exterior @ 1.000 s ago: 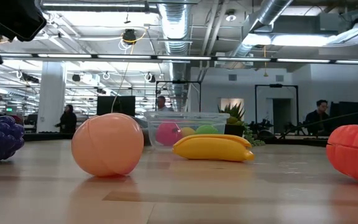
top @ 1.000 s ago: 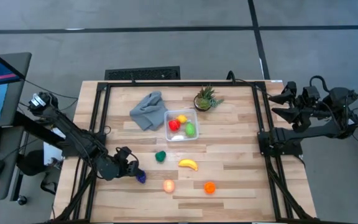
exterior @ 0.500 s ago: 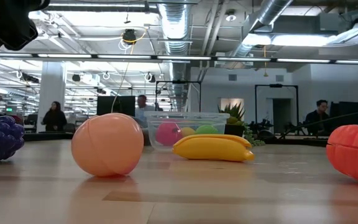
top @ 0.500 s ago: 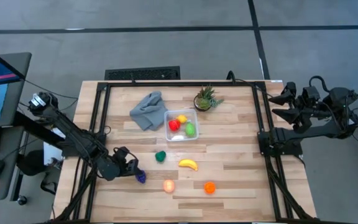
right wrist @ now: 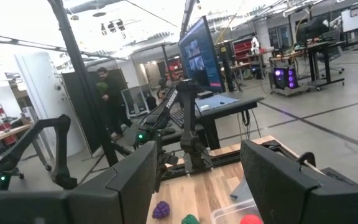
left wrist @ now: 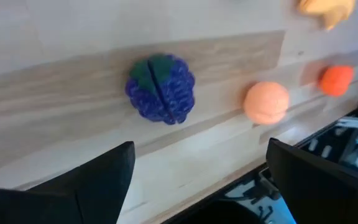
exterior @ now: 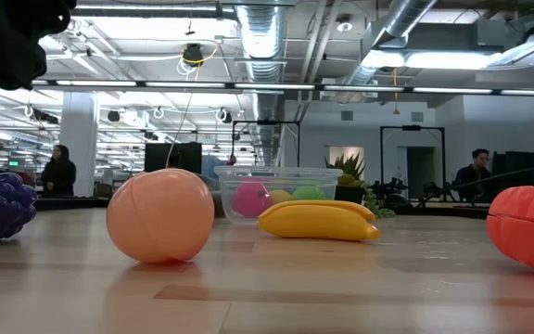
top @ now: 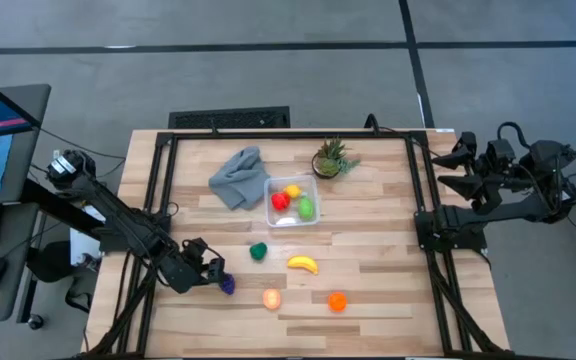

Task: Pick and placing Produce into tupperware
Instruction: Put the purple grapes into the transparent bin

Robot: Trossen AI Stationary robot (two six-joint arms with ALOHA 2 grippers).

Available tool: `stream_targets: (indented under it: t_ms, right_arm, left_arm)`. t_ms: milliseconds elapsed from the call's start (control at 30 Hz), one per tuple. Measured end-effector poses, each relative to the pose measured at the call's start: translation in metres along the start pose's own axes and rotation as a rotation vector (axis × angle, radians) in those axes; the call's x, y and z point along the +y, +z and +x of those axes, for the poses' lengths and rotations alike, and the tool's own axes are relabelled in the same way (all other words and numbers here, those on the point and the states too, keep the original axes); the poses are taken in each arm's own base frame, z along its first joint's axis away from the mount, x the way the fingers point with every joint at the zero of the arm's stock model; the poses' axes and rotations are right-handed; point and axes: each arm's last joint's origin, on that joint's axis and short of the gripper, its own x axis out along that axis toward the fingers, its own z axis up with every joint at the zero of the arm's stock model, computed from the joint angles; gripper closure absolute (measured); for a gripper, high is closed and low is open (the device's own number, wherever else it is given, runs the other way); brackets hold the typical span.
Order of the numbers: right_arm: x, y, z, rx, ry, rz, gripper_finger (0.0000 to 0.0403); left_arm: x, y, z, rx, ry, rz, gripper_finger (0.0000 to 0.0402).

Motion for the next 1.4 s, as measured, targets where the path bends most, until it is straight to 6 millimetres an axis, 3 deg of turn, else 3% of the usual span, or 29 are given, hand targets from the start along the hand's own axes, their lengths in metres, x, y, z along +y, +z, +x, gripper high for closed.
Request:
stream_targets:
  t_ms: [333,600,1000,1400]
  right_arm:
    - [0.000,0.000,0.000,0.000,-0.001,-0.053,0.0147]
    - [0.000,0.000,0.000,-0.001,-0.002,-0.053,0.0147]
    - [0.000,0.000,0.000,-0.001,-0.002,-0.055,0.0147]
    - [0.000,0.000,0.000,-0.001,-0.003,-0.081,0.0147]
  left_arm:
    - [-0.008,-0.013,0.026,-0.036,0.110,0.017,0.0051]
    - [-0.013,-0.011,0.025,-0.125,0.225,0.024,0.0051]
    - [-0.016,0.000,0.026,-0.178,0.237,0.004,0.0051]
    - [-0.016,-0.001,0.043,-0.163,0.254,-0.008,0.0051]
